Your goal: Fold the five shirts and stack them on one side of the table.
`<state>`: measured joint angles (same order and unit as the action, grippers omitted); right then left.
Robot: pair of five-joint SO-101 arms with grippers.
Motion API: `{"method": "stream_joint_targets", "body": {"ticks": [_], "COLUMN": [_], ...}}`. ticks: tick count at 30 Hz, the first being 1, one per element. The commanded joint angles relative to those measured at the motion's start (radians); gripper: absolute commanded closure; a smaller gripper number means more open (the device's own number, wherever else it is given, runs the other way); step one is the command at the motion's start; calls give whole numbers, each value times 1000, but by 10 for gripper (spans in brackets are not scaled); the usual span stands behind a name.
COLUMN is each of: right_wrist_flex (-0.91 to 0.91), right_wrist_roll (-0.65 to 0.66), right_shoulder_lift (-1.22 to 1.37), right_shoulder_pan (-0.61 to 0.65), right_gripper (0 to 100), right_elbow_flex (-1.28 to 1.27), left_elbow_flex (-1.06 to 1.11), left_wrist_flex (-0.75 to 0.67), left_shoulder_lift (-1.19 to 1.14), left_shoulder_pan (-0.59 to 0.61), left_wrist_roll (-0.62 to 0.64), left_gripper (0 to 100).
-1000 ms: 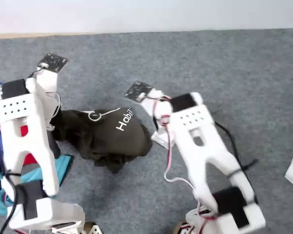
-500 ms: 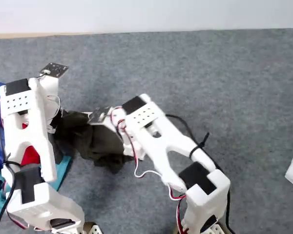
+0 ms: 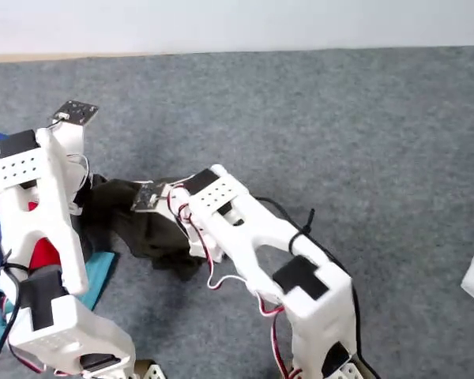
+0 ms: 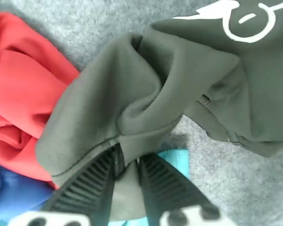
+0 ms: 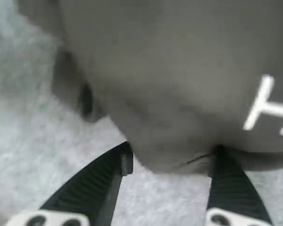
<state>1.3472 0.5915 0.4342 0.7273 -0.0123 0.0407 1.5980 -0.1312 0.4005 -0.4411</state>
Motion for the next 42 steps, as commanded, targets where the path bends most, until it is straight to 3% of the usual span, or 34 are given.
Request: {"method": "stream_joint_targets", "body": {"ticks": [1,5,11,19,25,33,37,42], "right_wrist_flex": [-18,64,266,446,449,450,392,130], "right_wrist_roll": [14,18,18,20,17,11,29,66], "right_shoulder_lift": [13,-1,-50,-159,-341,-625,-645,-421], "right_shoulder_pan": [-64,-128,-193,-150,-84,-4,-53,-219], "right_gripper": [859,991,988,988,988,988,988,988], "right_elbow_flex": [84,207,434,517,476,193,74,6], "left_elbow_flex": [-5,-10,-71,-266,-209,-84,-25,117], "left_wrist_flex": [-9,-9,60,158,157,155,144,12], "left_shoulder_lift": [11,15,17,54,265,436,443,443], "left_shoulder_pan": [6,9,3,9,-37,-43,-37,-38], "left_wrist_roll": [2,2,2,-2,-9,-29,-29,-28], "left_gripper": [996,996,996,996,996,996,996,996]}}
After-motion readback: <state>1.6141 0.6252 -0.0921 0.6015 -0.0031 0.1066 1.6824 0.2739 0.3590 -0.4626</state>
